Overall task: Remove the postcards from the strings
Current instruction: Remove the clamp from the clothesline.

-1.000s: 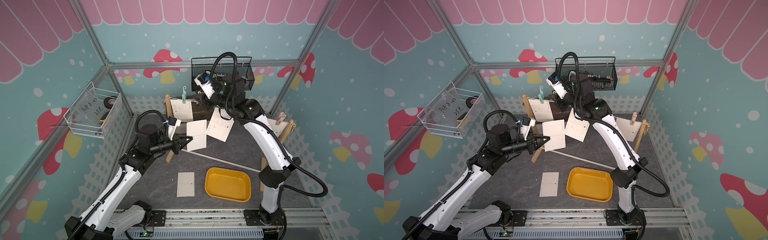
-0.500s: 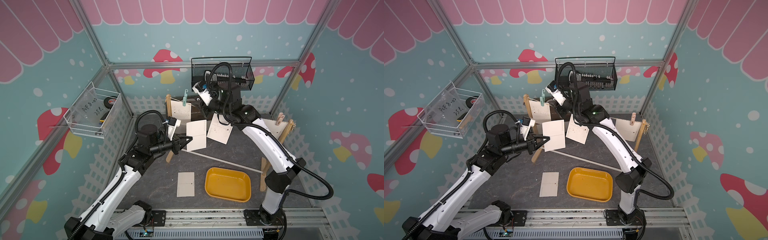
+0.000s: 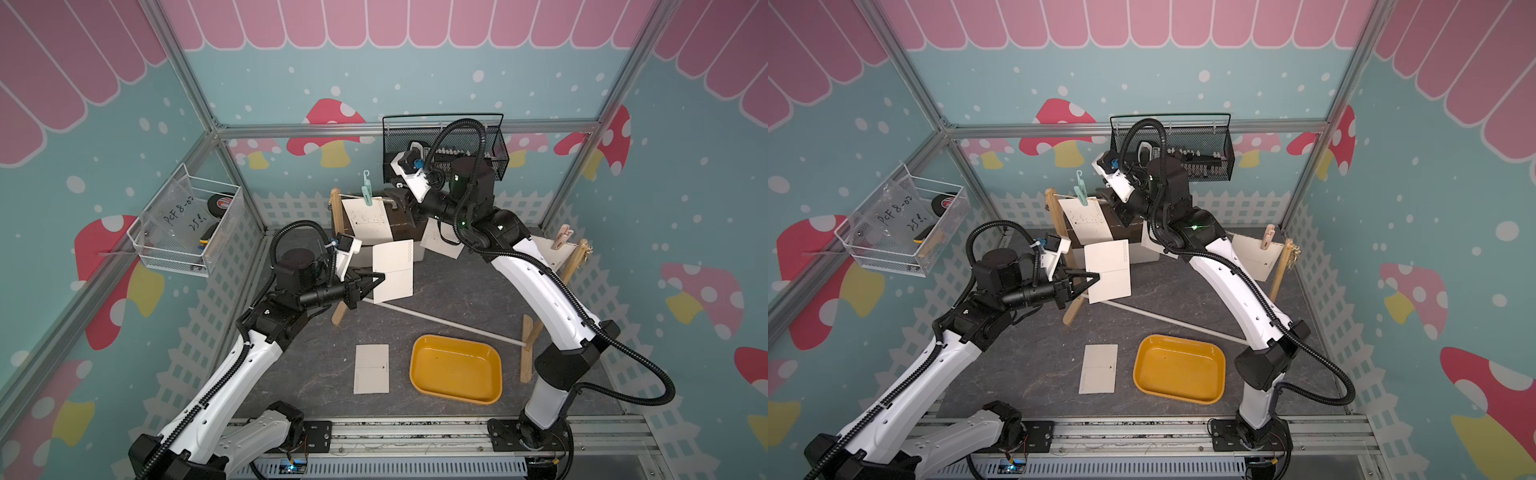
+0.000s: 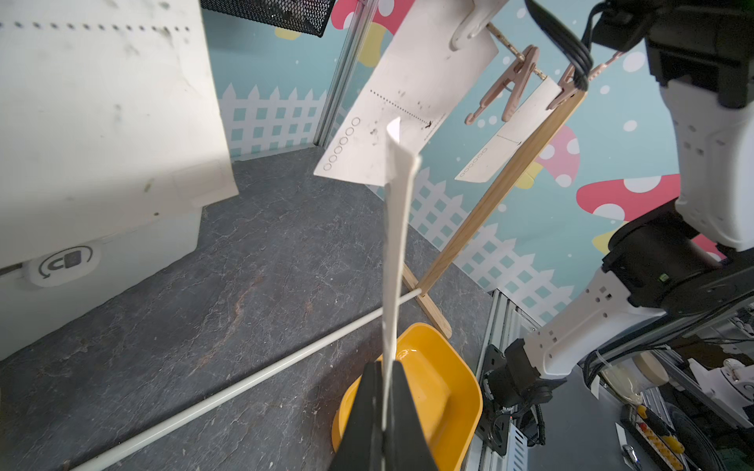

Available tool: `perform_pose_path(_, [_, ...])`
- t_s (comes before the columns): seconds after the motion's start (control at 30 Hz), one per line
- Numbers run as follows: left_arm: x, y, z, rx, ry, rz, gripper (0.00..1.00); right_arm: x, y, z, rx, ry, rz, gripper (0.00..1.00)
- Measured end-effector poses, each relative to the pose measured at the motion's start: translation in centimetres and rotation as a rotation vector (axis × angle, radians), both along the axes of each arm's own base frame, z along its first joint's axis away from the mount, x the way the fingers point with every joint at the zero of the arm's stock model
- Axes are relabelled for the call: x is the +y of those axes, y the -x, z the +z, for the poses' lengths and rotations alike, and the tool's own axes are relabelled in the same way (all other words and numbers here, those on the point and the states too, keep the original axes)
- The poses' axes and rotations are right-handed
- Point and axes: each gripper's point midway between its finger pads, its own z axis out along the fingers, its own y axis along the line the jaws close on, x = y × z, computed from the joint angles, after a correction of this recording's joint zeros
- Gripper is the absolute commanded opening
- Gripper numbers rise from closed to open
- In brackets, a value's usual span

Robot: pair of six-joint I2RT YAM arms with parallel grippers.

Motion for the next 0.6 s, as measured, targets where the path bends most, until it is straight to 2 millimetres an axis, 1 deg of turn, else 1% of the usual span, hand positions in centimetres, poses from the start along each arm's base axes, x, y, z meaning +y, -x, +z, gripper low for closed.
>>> perform_pose_path(0.2, [0.0, 0.0, 0.0, 0.000, 0.000, 0.000, 0.00, -0.3, 0.5, 2.1, -0.047, -0.024, 0.005, 0.00])
perform_pose_path(0.47, [0.0, 0.0, 0.0, 0.000, 0.000, 0.000, 0.00, -0.7, 1.4, 3.5, -0.074, -0.046, 0.019, 0.00])
perform_pose_path(0.6, [0.0, 0.0, 0.0, 0.000, 0.000, 0.000, 0.00, -1.3, 2.2, 5.0, -0.106, -0.069, 0.020, 0.00])
